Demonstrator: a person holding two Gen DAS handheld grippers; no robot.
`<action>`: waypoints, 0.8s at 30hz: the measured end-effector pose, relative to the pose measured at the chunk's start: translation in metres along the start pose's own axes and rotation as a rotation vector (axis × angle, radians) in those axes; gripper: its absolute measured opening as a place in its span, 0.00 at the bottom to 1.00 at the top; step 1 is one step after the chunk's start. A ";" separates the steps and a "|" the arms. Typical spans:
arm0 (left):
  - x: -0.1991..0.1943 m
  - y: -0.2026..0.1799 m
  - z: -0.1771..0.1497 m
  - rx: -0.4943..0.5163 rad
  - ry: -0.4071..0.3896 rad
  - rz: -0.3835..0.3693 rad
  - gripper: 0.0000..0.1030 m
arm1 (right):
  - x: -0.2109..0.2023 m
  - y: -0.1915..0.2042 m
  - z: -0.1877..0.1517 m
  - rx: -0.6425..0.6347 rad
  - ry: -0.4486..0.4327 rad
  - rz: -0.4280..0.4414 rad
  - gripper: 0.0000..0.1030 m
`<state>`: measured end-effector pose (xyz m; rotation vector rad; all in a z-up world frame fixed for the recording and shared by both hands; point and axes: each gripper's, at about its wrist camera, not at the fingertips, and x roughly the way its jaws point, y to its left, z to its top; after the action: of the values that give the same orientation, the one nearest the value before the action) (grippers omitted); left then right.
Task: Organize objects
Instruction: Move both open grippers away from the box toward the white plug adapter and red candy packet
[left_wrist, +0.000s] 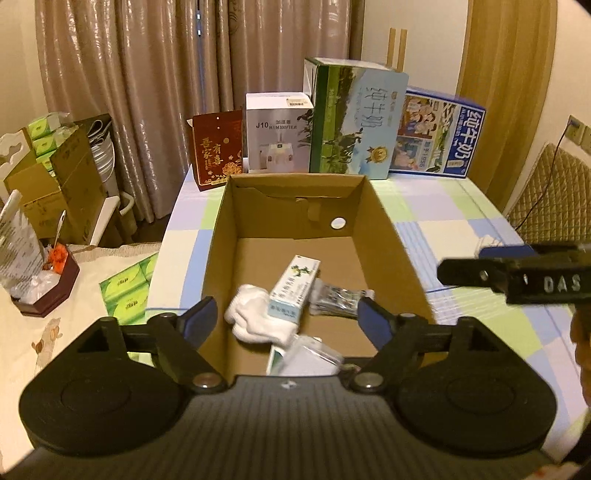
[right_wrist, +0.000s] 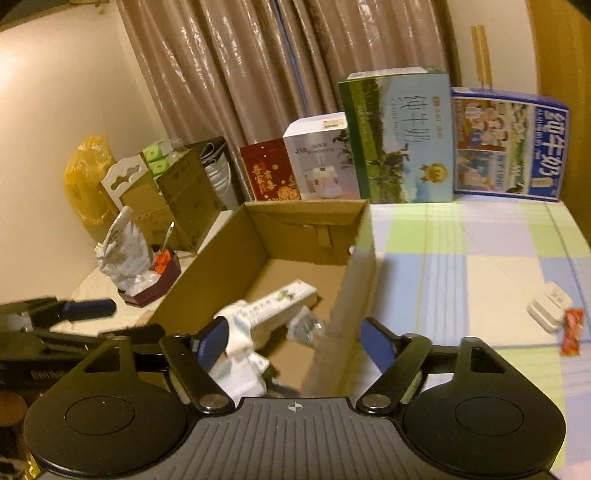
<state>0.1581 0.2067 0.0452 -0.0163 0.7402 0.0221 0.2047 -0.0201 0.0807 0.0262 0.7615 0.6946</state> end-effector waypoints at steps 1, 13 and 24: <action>-0.007 -0.004 -0.003 -0.001 -0.006 -0.001 0.85 | -0.007 0.000 -0.006 -0.005 0.005 -0.010 0.82; -0.073 -0.044 -0.031 -0.023 -0.037 0.007 0.99 | -0.086 -0.025 -0.063 0.044 0.000 -0.064 0.94; -0.098 -0.091 -0.052 -0.038 -0.055 -0.037 0.99 | -0.144 -0.070 -0.093 0.133 -0.030 -0.153 0.98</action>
<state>0.0529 0.1129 0.0738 -0.0651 0.6839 0.0014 0.1109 -0.1800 0.0842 0.0982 0.7719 0.4960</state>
